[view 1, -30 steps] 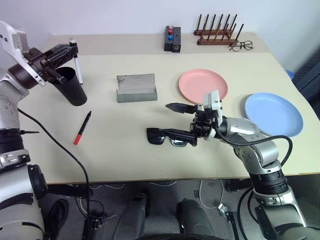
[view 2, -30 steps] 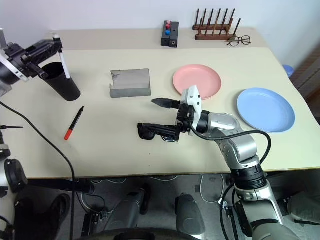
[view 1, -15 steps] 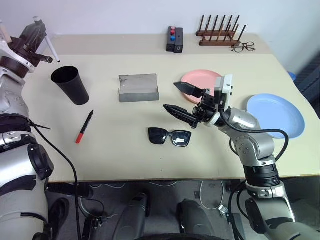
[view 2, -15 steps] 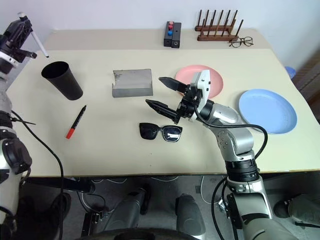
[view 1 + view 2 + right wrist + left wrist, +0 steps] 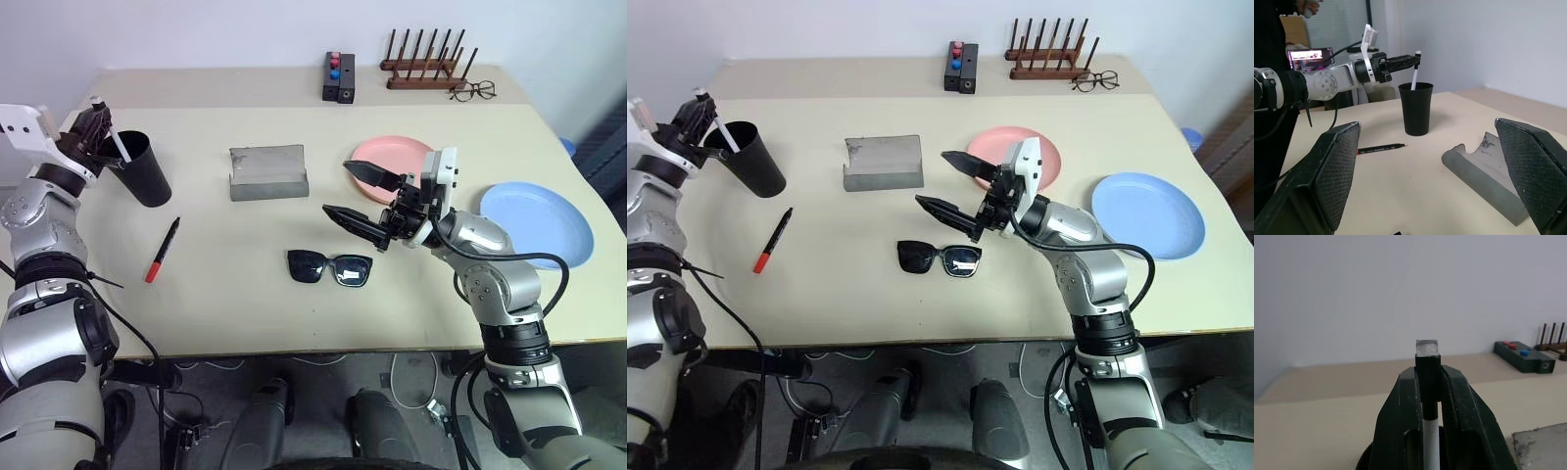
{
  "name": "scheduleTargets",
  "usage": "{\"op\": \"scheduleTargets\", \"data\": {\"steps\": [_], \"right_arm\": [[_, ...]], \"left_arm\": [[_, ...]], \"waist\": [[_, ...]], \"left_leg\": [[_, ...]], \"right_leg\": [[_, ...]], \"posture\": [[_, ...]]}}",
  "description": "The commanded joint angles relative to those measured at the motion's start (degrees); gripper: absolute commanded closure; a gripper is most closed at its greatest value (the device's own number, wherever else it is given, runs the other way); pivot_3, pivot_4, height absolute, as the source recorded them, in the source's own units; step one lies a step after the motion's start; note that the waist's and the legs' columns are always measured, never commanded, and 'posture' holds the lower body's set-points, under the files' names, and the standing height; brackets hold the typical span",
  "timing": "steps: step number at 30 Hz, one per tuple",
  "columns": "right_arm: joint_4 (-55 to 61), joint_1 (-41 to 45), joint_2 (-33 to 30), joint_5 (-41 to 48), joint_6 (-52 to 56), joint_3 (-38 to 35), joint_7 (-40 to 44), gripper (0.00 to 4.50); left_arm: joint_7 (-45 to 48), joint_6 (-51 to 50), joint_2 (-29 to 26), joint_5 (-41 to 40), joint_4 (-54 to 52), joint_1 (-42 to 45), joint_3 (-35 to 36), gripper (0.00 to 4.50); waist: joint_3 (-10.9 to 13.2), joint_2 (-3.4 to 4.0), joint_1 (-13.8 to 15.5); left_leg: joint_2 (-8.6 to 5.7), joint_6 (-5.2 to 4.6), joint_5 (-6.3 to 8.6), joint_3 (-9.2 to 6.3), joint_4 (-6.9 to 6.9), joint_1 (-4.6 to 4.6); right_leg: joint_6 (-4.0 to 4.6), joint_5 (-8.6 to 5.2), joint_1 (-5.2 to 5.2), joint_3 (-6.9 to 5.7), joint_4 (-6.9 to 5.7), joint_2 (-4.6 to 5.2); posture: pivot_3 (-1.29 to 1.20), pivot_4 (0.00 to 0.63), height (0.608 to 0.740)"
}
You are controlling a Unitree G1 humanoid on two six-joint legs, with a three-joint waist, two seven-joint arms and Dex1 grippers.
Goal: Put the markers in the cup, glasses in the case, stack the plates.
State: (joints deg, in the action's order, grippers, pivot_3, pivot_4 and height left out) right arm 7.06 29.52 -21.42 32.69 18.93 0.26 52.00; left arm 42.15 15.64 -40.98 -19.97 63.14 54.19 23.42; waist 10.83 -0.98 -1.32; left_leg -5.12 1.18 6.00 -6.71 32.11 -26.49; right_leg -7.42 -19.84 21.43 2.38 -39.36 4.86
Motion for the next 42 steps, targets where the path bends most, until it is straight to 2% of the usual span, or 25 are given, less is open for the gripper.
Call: {"op": "scheduleTargets", "data": {"steps": [1,2,5,6,8,12,17,22,29,32,35,42], "right_arm": [[1.8,0.8,-0.3,0.3,-0.3,-0.4,0.2,0.0],[1.8,0.8,-0.2,0.3,-0.4,-0.3,0.3,0.0],[1.8,0.7,-0.1,0.1,-0.6,-0.1,0.4,0.0],[1.8,0.7,-0.1,0.1,-0.6,-0.1,0.4,0.0],[1.6,0.7,-0.3,0.1,-0.7,-0.2,0.7,0.0],[1.2,0.9,-0.2,-0.1,-0.9,-0.2,0.9,0.0],[-0.2,1.6,0.3,-0.4,-1.6,0.2,1.5,0.0],[-1.5,2.6,1.0,-0.6,-1.8,0.7,1.8,0.0],[-0.7,2.0,1.2,-0.6,-1.3,1.0,1.7,0.0],[0.1,1.3,0.7,-0.6,-0.8,0.9,1.5,0.0],[0.5,1.0,0.5,-0.4,-0.5,0.8,1.5,0.0],[0.6,0.8,0.7,-0.4,-0.7,1.0,0.9,0.0]], "left_arm": [[0.4,0.9,-0.4,-0.9,-1.3,0.6,1.2,2.6],[0.5,0.8,-0.5,-0.7,-1.6,0.6,1.0,2.18],[1.6,-2.6,-1.3,-0.2,-6.0,1.4,-0.7,0.48],[2.3,-4.1,-1.6,-0.3,-7.4,1.5,-1.1,0.09],[4.7,-11.4,-3.2,-2.3,-14.7,1.6,-1.7,0.09],[2.3,-29.0,-6.9,-3.0,-25.4,0.3,-3.3,0.09],[-0.2,-55.9,-8.6,-8.2,-48.3,-10.4,-6.1,0.09],[-3.2,-78.1,-8.3,-14.3,-60.8,-15.8,-7.9,0.09],[-12.5,-89.6,-3.2,-14.6,-64.9,-16.5,-5.8,0.09],[-13.3,-94.7,-5.8,-14.0,-63.0,-15.5,-6.6,0.09],[-13.4,-93.1,-9.4,-10.6,-59.6,-15.3,-9.9,0.09],[-12.2,-94.0,-11.0,-9.0,-53.2,-14.2,-12.4,0.09]], "waist": [[0.0,0.0,0.2],[0.0,0.0,0.2],[0.0,0.0,0.2],[0.0,-0.01,0.2],[0.0,-0.01,0.2],[0.0,-0.01,-0.5],[0.0,0.07,-1.3],[0.0,0.05,-1.2],[0.0,0.05,-1.1],[0.0,0.05,-1.1],[0.0,0.05,-1.2],[0.0,0.05,-0.7]], "left_leg": [[0.0,0.0,0.0,0.0,0.01,0.0],[0.0,0.0,0.0,0.0,0.01,0.0],[0.0,0.0,0.0,0.0,0.02,0.0],[0.0,0.0,0.0,0.0,0.02,0.0],[0.0,0.0,0.0,0.0,0.03,-0.01],[0.02,0.0,0.0,0.0,-0.01,0.0],[0.03,0.0,0.0,0.01,-0.07,0.09],[0.08,0.02,-0.01,-0.03,-0.03,0.08],[0.07,0.04,-0.01,-0.03,-0.02,0.09],[0.07,0.05,-0.01,-0.02,-0.03,0.09],[0.07,0.06,-0.02,-0.02,-0.07,0.1],[0.05,0.08,-0.01,-0.01,-0.05,0.11]], "right_leg": [[0.0,0.0,0.0,0.0,0.0,0.0],[0.0,0.0,0.0,0.0,0.0,0.0],[0.0,0.0,0.0,0.0,0.0,0.0],[0.0,0.0,0.0,0.0,0.0,0.0],[0.0,0.0,0.0,0.0,-0.01,-0.01],[0.0,0.0,0.01,0.03,-0.03,-0.03],[0.01,-0.01,-0.05,0.08,-0.06,-0.05],[0.02,-0.01,-0.01,0.08,-0.11,-0.11],[0.02,-0.01,-0.01,0.09,-0.09,-0.09],[0.02,-0.01,-0.02,0.09,-0.09,-0.09],[0.03,-0.01,0.01,0.1,-0.09,-0.09],[0.03,-0.01,0.03,0.1,-0.03,-0.04]], "posture": [[0.0,0.15,0.74],[0.0,0.15,0.74],[0.0,0.15,0.74],[0.0,0.15,0.74],[0.0,0.15,0.74],[0.0,0.15,0.74],[0.0,0.15,0.74],[0.0,0.15,0.74],[0.0,0.15,0.74],[0.0,0.15,0.74],[0.0,0.15,0.74],[0.0,0.15,0.74]]}}
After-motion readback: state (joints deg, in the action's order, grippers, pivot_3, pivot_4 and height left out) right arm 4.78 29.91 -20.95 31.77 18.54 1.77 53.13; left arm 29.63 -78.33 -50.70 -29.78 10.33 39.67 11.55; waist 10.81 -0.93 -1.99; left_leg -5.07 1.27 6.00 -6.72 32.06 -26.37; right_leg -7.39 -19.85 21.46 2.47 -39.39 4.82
